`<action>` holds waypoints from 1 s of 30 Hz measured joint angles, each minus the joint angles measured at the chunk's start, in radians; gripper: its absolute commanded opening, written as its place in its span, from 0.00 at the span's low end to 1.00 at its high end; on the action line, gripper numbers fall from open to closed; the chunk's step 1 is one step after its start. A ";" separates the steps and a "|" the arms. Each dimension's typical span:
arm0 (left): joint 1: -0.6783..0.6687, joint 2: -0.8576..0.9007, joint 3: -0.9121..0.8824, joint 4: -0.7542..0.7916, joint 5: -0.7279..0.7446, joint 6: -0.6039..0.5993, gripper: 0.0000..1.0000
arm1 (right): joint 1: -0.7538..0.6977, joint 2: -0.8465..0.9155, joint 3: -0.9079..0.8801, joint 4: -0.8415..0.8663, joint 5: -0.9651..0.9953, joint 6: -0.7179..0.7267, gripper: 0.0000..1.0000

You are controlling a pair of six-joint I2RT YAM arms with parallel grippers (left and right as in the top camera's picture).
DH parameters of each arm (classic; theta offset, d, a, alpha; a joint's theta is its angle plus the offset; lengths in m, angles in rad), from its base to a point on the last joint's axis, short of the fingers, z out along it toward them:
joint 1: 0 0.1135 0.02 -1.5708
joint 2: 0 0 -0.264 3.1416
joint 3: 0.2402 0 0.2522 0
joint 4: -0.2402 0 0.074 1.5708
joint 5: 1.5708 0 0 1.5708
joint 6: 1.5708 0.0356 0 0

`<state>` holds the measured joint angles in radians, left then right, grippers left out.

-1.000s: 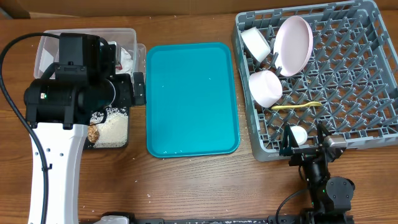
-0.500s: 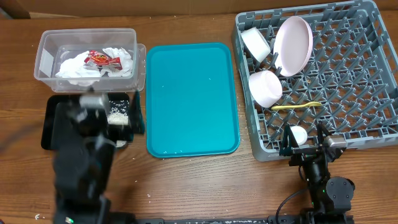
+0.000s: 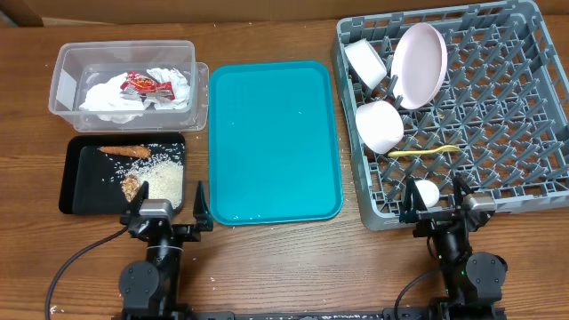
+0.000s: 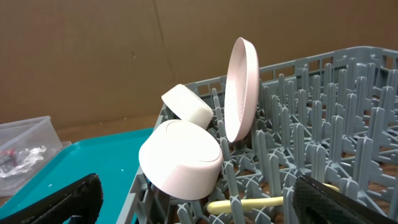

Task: Sort waste into correct bins and load items into the dishwasher

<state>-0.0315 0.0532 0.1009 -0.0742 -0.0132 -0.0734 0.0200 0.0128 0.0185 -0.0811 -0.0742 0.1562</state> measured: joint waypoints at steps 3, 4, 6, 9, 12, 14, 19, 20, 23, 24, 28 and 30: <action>0.000 -0.020 -0.054 0.001 0.000 0.000 1.00 | 0.000 0.000 0.000 0.000 0.000 0.000 1.00; 0.000 -0.026 -0.070 0.000 0.000 0.000 1.00 | 0.000 0.000 0.000 0.000 0.000 0.000 1.00; 0.000 -0.033 -0.089 -0.007 0.000 0.000 1.00 | 0.000 0.000 0.000 0.000 0.000 0.001 1.00; 0.000 -0.036 -0.091 -0.003 0.000 0.000 1.00 | 0.000 0.000 0.000 0.000 0.000 0.000 1.00; 0.001 -0.037 -0.091 -0.003 0.001 0.000 1.00 | 0.000 0.000 0.000 0.000 0.000 0.000 1.00; 0.001 -0.037 -0.091 -0.003 0.001 0.000 1.00 | 0.000 0.000 0.000 0.000 0.000 0.000 1.00; 0.001 -0.037 -0.091 -0.004 0.001 0.000 1.00 | 0.000 0.000 0.000 0.000 0.000 0.000 1.00; 0.001 -0.037 -0.091 -0.003 0.001 0.000 1.00 | 0.000 0.000 0.000 0.000 0.000 0.000 1.00; 0.001 -0.037 -0.091 -0.004 0.001 0.000 1.00 | 0.000 0.000 0.000 0.000 0.000 0.000 1.00; 0.001 -0.037 -0.091 -0.003 0.001 0.000 1.00 | 0.000 0.000 0.000 0.000 0.000 0.000 1.00; 0.001 -0.037 -0.091 -0.004 0.001 0.000 1.00 | 0.000 0.000 0.000 0.000 0.000 0.001 1.00; 0.001 -0.037 -0.091 -0.004 0.001 0.000 1.00 | 0.000 0.000 0.000 0.000 0.000 0.000 1.00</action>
<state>-0.0307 0.0158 0.0097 -0.0780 -0.0120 -0.0731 0.0200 0.0128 0.0185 -0.0811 -0.0746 0.1566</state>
